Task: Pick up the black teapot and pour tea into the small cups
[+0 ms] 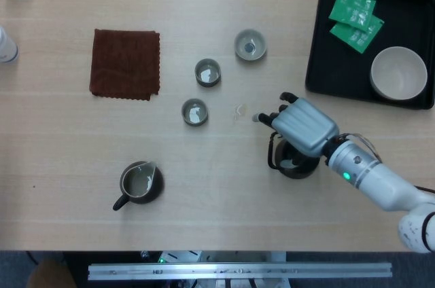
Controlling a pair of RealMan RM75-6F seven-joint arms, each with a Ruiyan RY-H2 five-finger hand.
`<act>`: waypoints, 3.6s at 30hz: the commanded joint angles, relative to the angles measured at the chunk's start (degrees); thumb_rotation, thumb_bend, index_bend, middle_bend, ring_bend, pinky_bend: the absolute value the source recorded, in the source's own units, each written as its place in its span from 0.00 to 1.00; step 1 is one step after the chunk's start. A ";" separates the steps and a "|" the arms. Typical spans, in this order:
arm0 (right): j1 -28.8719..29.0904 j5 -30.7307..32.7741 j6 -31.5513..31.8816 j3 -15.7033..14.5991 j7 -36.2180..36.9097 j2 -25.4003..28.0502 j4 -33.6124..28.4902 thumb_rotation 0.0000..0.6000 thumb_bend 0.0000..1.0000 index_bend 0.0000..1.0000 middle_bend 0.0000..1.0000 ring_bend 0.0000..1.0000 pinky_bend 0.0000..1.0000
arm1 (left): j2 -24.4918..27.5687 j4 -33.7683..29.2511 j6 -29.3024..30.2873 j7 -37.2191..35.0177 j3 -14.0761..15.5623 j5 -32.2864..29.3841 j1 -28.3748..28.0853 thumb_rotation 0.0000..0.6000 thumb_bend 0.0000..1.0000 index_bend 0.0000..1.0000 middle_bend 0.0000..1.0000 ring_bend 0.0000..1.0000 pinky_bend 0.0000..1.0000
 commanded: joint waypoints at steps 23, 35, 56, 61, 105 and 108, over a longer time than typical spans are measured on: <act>2.01 -6.03 1.61 0.23 3.47 -2.50 -3.22 0.78 0.00 0.21 0.50 0.42 0.18 | 0.13 -0.04 0.39 -0.19 0.12 0.46 0.32 1.00 0.30 0.16 0.12 0.11 0.13; 4.32 -8.31 -2.34 -0.71 3.16 -5.44 -2.44 0.77 0.00 0.21 0.50 0.40 0.18 | 0.38 -0.35 0.70 -0.28 0.28 0.55 0.66 1.00 0.30 0.16 0.12 0.11 0.13; 3.04 -11.92 -1.87 -5.80 1.69 -0.37 -6.48 0.77 0.00 0.21 0.50 0.44 0.18 | 0.31 -0.52 0.28 0.14 0.29 0.70 0.45 1.00 0.30 0.16 0.12 0.11 0.13; 2.36 -13.24 -1.42 -6.76 2.03 1.23 -7.46 0.77 0.00 0.21 0.50 0.45 0.18 | 0.32 -0.60 0.19 0.27 0.30 0.70 0.40 1.00 0.30 0.16 0.12 0.11 0.13; -12.54 -25.60 13.27 -10.68 7.83 14.86 -8.24 0.77 0.00 0.21 0.45 0.37 0.18 | -0.47 -2.70 -2.51 2.36 0.61 2.83 -2.33 1.00 0.30 0.16 0.12 0.11 0.13; -12.94 -24.48 12.83 -9.76 5.95 14.07 -7.57 0.77 0.00 0.21 0.35 0.24 0.18 | 0.10 -3.11 -2.62 1.31 0.99 2.82 -2.17 1.00 0.30 0.16 0.12 0.11 0.13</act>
